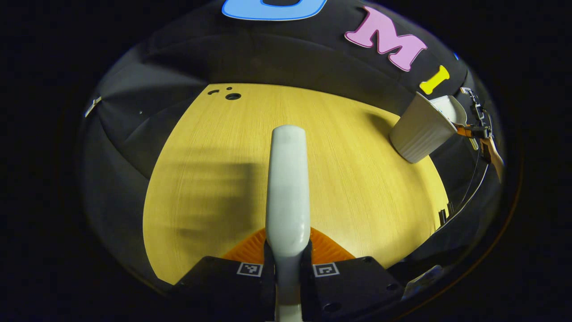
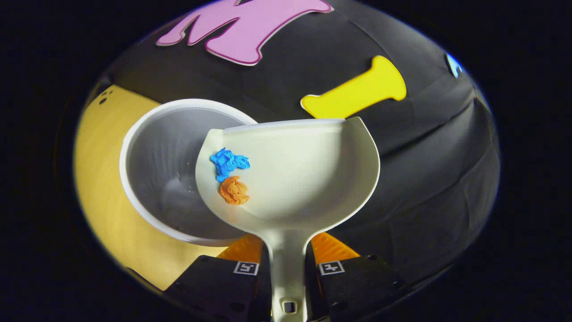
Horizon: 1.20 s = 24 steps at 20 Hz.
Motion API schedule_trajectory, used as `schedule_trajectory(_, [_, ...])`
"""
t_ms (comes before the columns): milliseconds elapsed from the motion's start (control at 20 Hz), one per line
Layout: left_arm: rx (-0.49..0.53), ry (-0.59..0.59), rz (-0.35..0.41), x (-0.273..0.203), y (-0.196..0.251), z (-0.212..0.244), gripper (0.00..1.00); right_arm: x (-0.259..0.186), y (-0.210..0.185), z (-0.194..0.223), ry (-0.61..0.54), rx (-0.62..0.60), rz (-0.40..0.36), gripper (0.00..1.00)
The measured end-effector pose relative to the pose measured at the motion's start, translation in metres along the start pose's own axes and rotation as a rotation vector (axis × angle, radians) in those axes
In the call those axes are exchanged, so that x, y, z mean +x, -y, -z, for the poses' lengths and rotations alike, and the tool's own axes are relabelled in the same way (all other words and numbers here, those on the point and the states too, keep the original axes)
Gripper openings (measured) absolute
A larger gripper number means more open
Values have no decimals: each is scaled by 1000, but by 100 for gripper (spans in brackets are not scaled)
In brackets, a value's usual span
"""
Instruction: Pick up the small broom and dustpan from the desktop, sweep the trash into the dustpan with the broom, and then empty the trash into the garbage bin.
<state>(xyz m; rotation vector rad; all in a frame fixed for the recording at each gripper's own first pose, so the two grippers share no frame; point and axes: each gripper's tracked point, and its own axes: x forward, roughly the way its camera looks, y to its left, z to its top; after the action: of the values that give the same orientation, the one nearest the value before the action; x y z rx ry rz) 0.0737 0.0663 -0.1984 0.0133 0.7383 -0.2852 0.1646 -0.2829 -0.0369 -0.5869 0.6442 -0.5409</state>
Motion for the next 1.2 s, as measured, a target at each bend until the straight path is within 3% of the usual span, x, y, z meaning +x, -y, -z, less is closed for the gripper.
schedule_trajectory(150, [-27,5,-20,-5,-8,2,27,-4,9,-12,33,-145,57,34])
schedule_trajectory(600, [-97,-7,-35,-7,-12,11,24,-1,19,-34,98,-529,122,34])
schedule_trajectory(650, [-97,-6,-44,-7,-15,11,29,0,24,-34,111,-579,127,34])
schedule_trajectory(800, [-107,-8,-49,-7,-14,13,24,2,53,-23,145,-753,158,34])
schedule_trajectory(950, [-105,-18,-53,-8,-17,16,27,12,59,-20,191,-897,178,31])
schedule_trajectory(1050, [-103,-24,-58,-7,-16,17,29,13,64,-20,202,-939,188,34])
schedule_trajectory(1200, [-96,-15,-60,-8,-16,16,24,11,60,-20,178,-892,170,34])
